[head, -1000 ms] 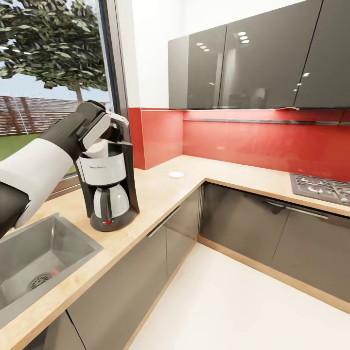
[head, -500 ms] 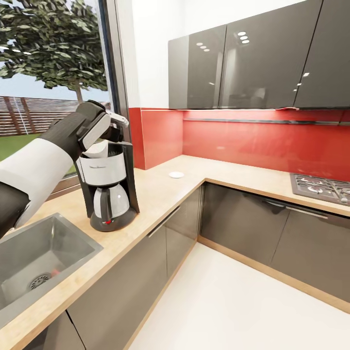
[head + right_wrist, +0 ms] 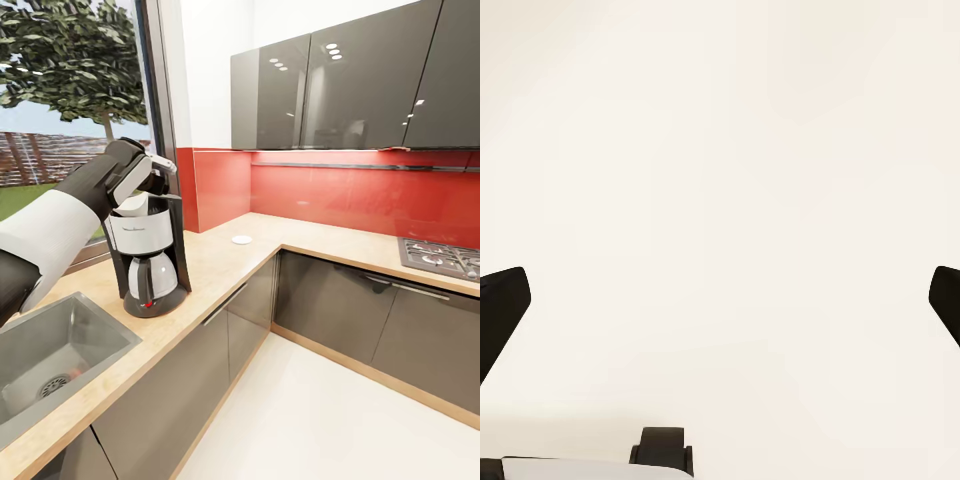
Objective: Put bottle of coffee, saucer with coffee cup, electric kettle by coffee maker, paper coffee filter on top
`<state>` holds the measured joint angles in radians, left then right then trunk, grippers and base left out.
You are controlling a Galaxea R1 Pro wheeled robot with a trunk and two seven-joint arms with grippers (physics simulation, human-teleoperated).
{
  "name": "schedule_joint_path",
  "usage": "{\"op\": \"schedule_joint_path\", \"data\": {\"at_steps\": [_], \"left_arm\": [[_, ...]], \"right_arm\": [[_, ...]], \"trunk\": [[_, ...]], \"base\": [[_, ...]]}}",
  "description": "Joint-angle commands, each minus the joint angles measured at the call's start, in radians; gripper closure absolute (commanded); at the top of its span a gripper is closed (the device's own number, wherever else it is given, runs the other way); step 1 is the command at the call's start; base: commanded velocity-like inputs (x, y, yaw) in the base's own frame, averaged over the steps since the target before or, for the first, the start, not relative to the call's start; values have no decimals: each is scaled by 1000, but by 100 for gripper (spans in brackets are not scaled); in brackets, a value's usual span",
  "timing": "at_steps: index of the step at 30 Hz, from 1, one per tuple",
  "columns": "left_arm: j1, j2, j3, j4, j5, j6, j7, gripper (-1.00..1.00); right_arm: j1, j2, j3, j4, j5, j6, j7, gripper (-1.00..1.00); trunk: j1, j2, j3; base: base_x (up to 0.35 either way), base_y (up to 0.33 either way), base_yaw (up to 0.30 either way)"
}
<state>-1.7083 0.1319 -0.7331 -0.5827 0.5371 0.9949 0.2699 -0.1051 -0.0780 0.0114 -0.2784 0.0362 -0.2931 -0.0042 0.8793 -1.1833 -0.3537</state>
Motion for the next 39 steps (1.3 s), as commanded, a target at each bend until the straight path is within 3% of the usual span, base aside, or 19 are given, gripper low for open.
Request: {"op": "schedule_joint_path", "data": {"at_steps": [1,8,21,30,36,37,39], "left_arm": [[-2,2,-8,-2,11,2,8,-100],[-2,2,-8,-2,11,2,8,-100],[-2,2,-7,-4,11,2,8,-100],[-2,-1,2,-18,12,3,7,-100],[-2,-2,91,-65,12,4,6,-100],[-2,-2,133,-109,12,4,6,-100],[-2,-2,150,-130,13,5,6,-100]], "right_arm": [[-1,0,1,1,4,-3,0,-100],[-1,0,1,1,4,-3,0,-100],[-1,0,1,1,4,-3,0,-100],[-1,0,1,1,4,-3,0,-100],[-1,0,1,1,4,-4,0,-100],[-1,-1,1,1,3,-4,0,-100],[-1,-1,1,1,4,-4,0,-100]], "trunk": [[0,-1,-1],[0,-1,-1],[-50,90,39],[-50,90,39],[-50,90,39],[-50,90,39],[-50,90,39]], "base": [[0,0,0],[0,0,0],[0,0,0],[0,0,0],[0,0,0],[0,0,0],[0,0,0]]}}
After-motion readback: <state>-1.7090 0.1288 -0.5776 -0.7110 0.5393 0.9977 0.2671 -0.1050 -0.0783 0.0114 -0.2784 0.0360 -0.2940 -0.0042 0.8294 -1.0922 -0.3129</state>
